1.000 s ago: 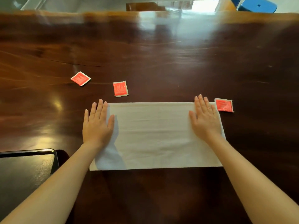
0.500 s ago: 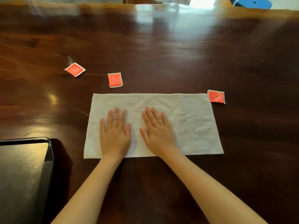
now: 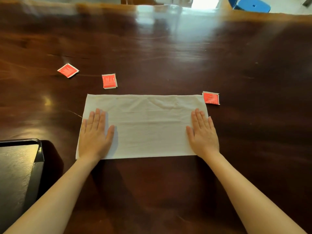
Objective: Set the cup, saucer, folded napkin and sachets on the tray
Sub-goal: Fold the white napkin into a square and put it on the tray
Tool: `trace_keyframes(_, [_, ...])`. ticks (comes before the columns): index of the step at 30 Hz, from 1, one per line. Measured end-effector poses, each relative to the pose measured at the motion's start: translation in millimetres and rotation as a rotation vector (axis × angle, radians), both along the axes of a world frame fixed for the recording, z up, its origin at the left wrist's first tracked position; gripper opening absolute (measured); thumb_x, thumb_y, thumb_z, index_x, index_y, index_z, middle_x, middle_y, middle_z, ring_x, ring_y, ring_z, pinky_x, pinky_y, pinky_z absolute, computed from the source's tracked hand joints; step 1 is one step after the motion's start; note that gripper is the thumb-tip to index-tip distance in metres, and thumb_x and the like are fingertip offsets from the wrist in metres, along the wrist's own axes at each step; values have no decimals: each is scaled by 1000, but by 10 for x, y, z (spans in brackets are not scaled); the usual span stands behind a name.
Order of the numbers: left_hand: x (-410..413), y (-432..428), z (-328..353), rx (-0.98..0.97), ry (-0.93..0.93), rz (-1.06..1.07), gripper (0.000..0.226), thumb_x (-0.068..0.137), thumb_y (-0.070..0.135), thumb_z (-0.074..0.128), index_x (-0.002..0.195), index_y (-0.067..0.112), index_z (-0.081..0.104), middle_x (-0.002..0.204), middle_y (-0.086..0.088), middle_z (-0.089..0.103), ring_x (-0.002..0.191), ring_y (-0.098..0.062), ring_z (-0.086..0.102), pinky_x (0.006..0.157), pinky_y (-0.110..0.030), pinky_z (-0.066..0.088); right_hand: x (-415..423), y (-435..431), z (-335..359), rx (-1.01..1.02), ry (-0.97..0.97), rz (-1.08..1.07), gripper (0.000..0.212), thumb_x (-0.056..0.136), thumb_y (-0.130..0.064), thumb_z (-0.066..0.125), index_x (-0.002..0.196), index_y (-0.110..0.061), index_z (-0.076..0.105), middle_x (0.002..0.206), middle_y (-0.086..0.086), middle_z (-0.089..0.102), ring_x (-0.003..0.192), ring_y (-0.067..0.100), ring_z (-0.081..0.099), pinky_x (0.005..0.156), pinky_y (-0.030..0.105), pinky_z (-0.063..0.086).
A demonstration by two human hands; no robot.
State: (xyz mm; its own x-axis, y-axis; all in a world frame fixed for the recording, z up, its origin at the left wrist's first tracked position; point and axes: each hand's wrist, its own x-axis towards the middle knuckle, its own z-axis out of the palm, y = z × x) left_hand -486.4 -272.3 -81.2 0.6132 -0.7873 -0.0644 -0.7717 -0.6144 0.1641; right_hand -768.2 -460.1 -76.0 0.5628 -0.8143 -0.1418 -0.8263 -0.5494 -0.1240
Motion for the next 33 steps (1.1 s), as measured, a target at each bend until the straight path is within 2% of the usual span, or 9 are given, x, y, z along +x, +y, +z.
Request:
trace_keyframes(8, [94, 91, 18, -25, 18, -111, 75, 87, 57, 7, 148, 13, 11, 158, -3, 6, 145, -15, 2, 113, -21, -16, -378, -138, 59, 20, 87, 23, 65, 88, -52, -2, 143, -20, -12, 158, -2, -9, 143, 10, -13, 118, 37, -9])
trace_keyframes(10, [-4, 205, 68, -70, -49, -217, 69, 92, 47, 18, 144, 2, 26, 153, -13, 25, 142, -25, 23, 114, -20, -11, -359, -95, 132, 5, 137, 30, 63, 94, -48, 7, 146, -15, -8, 157, 1, -10, 145, 14, -10, 119, 38, -7])
trace_keyframes(12, [-155, 381, 109, -111, -201, -423, 56, 96, 34, 27, 134, -4, 44, 139, -21, 47, 128, -36, 47, 116, -31, 9, -357, 53, 244, -129, 57, 125, 60, 97, -42, 21, 146, -8, 19, 156, 8, 15, 144, 23, 18, 118, 40, 16])
trace_keyframes(15, [-248, 673, 81, -43, -373, -681, 46, 100, 20, 25, 125, -6, 54, 125, -25, 59, 113, -40, 59, 107, -44, 36, -455, 369, 331, -224, -61, 454, 36, 92, -30, 38, 103, -9, 64, 104, 9, 67, 94, 28, 63, 83, 39, 52])
trace_keyframes(19, [-149, 735, 270, 43, -630, -806, 61, 93, -9, 5, 110, -12, 63, 110, -29, 65, 98, -39, 67, 113, -39, 9, -573, 411, 243, -318, 189, 658, 30, 72, 2, 60, 102, 3, 61, 97, 14, 62, 74, 26, 56, 66, 35, 53])
trace_keyframes(21, [-173, 707, 315, 37, -685, -832, 66, 91, -13, 2, 104, -12, 66, 103, -29, 68, 91, -37, 69, 109, -37, 29, -534, 389, 276, -388, 237, 666, 26, 60, 9, 62, 84, -1, 65, 80, 10, 61, 63, 21, 52, 53, 30, 49])
trace_keyframes(24, [-212, 649, 370, 103, -598, -722, 41, 76, -12, 34, 93, -8, 71, 88, -26, 72, 77, -35, 72, 67, -42, 59, -442, 400, 319, -449, 185, 661, 22, 52, 7, 68, 61, -10, 57, 60, 4, 52, 52, 18, 48, 44, 28, 38])
trace_keyframes(27, [-110, 633, 529, 151, -369, -471, 18, 62, -9, 67, 73, 4, 64, 62, -13, 64, 52, -33, 63, 38, -35, 49, -384, 301, 414, -446, -41, 497, 24, 52, 3, 70, 58, -9, 51, 54, 5, 49, 47, 21, 49, 41, 31, 40])
trace_keyframes(33, [182, 688, 989, -64, -6, -157, 11, 80, 2, 61, 85, 11, 64, 84, -8, 69, 79, -35, 65, 59, -37, 46, -384, 25, 791, -422, -192, 379, 28, 58, 11, 70, 76, -5, 56, 62, 8, 56, 52, 25, 52, 42, 34, 43])
